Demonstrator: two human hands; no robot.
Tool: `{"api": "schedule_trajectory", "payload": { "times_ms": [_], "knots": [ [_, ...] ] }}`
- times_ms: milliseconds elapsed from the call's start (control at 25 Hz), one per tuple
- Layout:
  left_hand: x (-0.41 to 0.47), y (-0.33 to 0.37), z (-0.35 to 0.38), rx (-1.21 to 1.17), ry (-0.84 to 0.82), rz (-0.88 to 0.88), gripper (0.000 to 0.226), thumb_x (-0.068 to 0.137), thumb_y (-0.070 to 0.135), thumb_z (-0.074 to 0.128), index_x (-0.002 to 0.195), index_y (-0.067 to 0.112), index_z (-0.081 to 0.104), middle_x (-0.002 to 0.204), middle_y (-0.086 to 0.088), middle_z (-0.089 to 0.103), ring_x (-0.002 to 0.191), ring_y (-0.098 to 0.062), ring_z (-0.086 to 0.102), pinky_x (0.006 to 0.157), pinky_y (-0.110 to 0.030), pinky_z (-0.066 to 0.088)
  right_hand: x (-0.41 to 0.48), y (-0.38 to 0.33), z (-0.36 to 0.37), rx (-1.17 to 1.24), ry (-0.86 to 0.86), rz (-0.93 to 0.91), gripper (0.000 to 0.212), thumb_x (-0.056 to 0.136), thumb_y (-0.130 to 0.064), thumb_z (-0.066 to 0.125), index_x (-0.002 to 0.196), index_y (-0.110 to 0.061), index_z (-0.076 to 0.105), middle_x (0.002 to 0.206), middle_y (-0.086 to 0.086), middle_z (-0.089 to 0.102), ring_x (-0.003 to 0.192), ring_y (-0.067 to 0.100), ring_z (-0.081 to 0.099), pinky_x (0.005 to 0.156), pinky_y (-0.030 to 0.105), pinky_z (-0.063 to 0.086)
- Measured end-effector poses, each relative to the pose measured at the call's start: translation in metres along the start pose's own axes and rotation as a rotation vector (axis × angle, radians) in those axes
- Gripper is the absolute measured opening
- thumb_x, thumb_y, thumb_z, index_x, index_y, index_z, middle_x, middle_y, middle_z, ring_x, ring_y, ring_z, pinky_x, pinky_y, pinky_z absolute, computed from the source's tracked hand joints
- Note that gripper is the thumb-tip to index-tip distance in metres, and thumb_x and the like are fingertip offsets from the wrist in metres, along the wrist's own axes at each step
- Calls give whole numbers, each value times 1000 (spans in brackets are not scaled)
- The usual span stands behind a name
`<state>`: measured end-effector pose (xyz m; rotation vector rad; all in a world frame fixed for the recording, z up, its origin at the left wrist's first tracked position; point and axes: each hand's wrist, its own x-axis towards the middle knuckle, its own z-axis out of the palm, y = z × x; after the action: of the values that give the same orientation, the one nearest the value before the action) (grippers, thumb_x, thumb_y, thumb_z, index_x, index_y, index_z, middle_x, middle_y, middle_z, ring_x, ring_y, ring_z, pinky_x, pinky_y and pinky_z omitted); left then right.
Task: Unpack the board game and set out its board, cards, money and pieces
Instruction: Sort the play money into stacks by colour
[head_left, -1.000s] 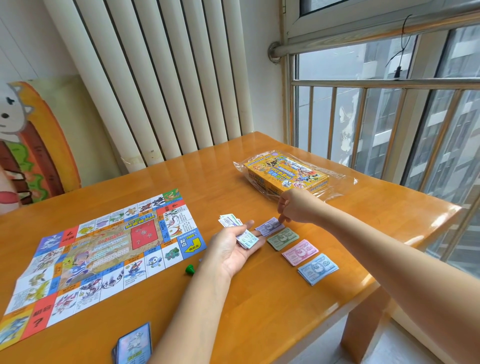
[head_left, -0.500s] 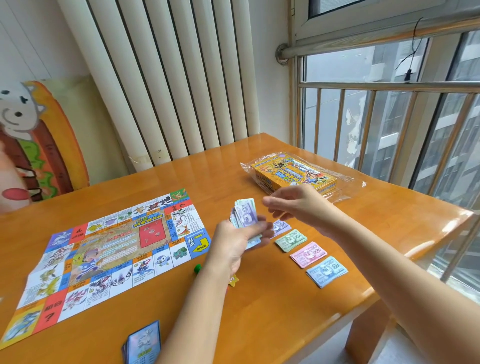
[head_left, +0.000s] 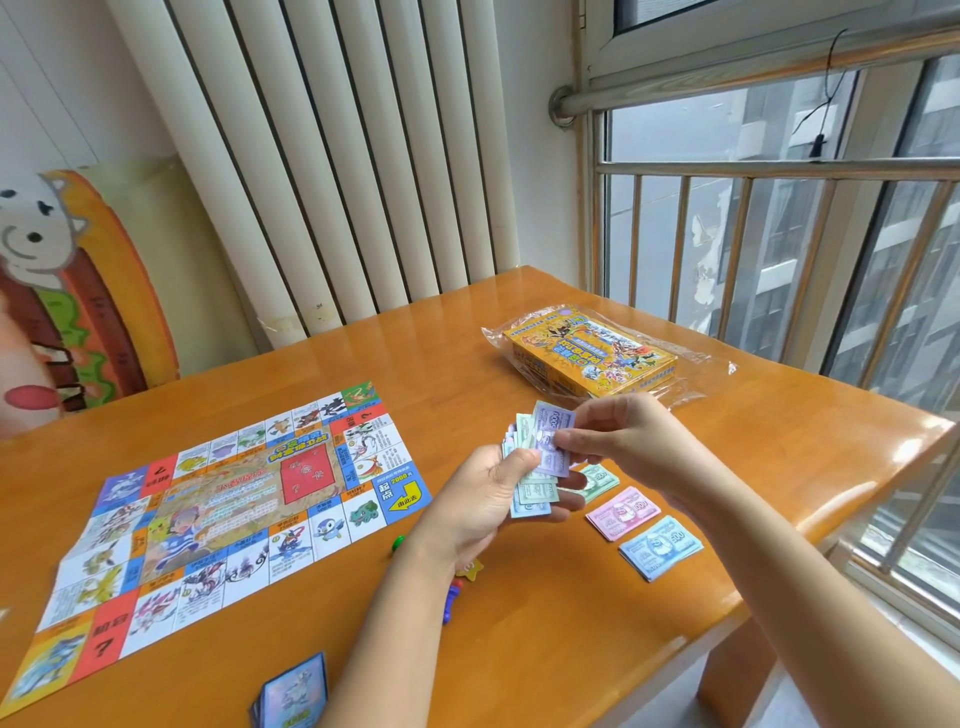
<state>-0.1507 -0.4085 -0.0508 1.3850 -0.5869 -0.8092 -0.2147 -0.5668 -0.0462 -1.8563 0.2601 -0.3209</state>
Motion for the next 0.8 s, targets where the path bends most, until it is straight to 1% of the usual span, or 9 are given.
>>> {"api": "schedule_trajectory", "payload": {
  "times_ms": [80, 120, 240, 360, 440, 520, 600, 680, 800],
  "knots": [
    [1, -2, -2, 56, 19, 15, 24, 100, 7, 37, 103, 8, 61, 85, -12, 72, 70, -22, 70, 61, -27, 57, 1, -3, -1, -32, 3, -22, 8, 81, -17, 74, 81, -9, 71, 74, 11, 71, 65, 9, 60, 63, 23, 48],
    [2, -3, -4, 79, 29, 23, 22, 100, 7, 39, 102, 8, 61, 88, -13, 71, 70, -22, 70, 61, -27, 57, 2, -4, -2, -55, 17, -40, 8, 81, -19, 73, 83, -12, 72, 72, 8, 70, 63, 7, 59, 61, 21, 47],
    [5, -4, -6, 52, 113, 26, 17, 98, 7, 45, 100, 7, 62, 88, -12, 72, 70, -23, 71, 61, -28, 58, 8, -7, -5, -168, 72, -51, 6, 82, -19, 73, 76, -18, 74, 58, -4, 64, 52, 3, 52, 51, 15, 41],
    [13, -9, -12, -79, 334, -14, 18, 99, 6, 44, 96, 3, 62, 84, -13, 70, 65, -20, 70, 58, -26, 58, 16, -3, -10, -174, 130, 41, 9, 81, -10, 74, 73, -14, 73, 61, 6, 67, 51, 10, 57, 55, 23, 49],
    [17, -12, -14, -158, 412, -55, 18, 98, 6, 45, 93, 2, 62, 84, -16, 70, 65, -21, 69, 57, -27, 58, 19, -2, -11, -131, 135, 90, 8, 81, -7, 73, 75, -11, 72, 65, 10, 68, 52, 11, 58, 55, 21, 51],
    [19, -15, -14, -179, 418, -77, 16, 98, 8, 48, 92, 3, 62, 85, -15, 71, 66, -23, 69, 59, -29, 58, 22, -4, -9, -117, 99, 118, 2, 82, -6, 72, 83, -6, 73, 71, 13, 68, 55, 12, 58, 54, 17, 50],
    [19, -16, -15, -160, 382, -81, 12, 97, 11, 50, 95, 6, 61, 85, -12, 72, 67, -21, 71, 63, -30, 58, 26, -3, -8, -168, 65, 129, 7, 82, -7, 72, 88, -3, 74, 75, 15, 69, 57, 13, 58, 56, 18, 49],
    [17, -15, -15, -140, 306, -75, 12, 97, 11, 52, 96, 7, 63, 86, -9, 73, 70, -20, 71, 66, -30, 58, 28, -4, -6, -244, 33, 123, 6, 83, -8, 70, 87, -5, 74, 75, 14, 69, 57, 13, 57, 57, 19, 48],
    [15, -16, -14, -103, 248, -77, 11, 95, 6, 53, 98, 5, 63, 88, -12, 73, 70, -22, 71, 63, -29, 59, 30, -7, -1, -323, -17, 67, 9, 85, -6, 67, 90, -11, 74, 73, 10, 69, 56, 9, 57, 55, 15, 48]
  ]
}}
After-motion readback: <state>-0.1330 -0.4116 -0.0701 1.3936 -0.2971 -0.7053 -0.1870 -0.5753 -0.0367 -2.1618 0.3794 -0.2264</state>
